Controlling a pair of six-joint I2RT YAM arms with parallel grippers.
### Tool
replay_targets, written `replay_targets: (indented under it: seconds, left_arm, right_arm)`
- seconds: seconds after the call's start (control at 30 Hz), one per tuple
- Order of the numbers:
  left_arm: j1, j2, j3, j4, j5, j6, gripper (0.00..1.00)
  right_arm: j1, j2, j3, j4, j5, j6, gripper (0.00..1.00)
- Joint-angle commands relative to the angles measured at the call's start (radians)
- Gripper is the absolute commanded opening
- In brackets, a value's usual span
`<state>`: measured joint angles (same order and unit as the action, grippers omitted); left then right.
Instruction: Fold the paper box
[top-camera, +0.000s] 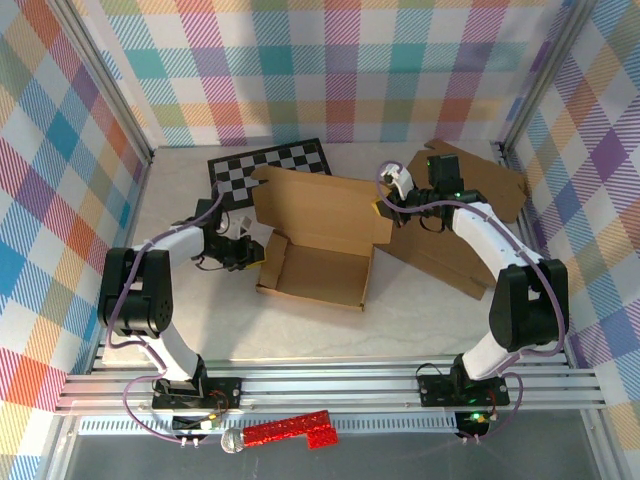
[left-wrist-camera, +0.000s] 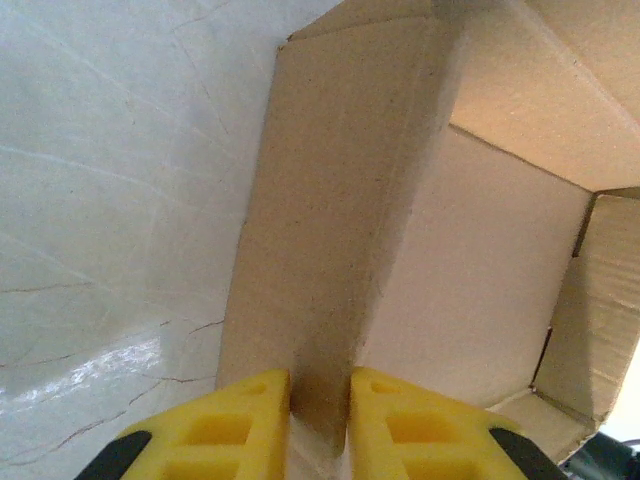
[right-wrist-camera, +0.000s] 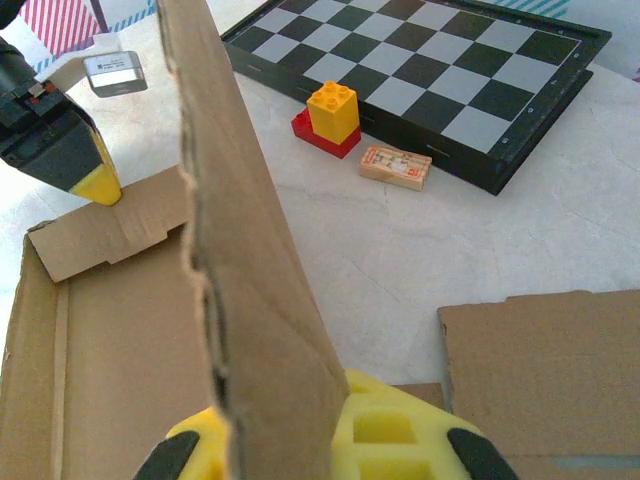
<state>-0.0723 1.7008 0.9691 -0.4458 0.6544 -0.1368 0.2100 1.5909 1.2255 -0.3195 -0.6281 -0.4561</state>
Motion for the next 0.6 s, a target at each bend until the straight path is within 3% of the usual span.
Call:
replay_targets:
  seconds: [0.0, 0.27, 0.57]
  left_arm:
    - [-0.028, 0.025, 0.002, -0.099, -0.151, 0.042, 0.17]
    - [-0.117, -0.009, 0.054, -0.163, -0.348, 0.066, 0.0]
    - [-0.26, -0.032, 0.125, -0.282, -0.738, 0.077, 0.0]
  right_arm:
    - [0.006, 0.01, 0.029, -0.015, -0.006, -0.007, 0.0]
    - [0.007, 0.011, 0.031, -0.012, 0.002, -0.004, 0.0]
    - [0.011, 0.009, 0.029, -0.018, 0.007, -0.008, 0.0]
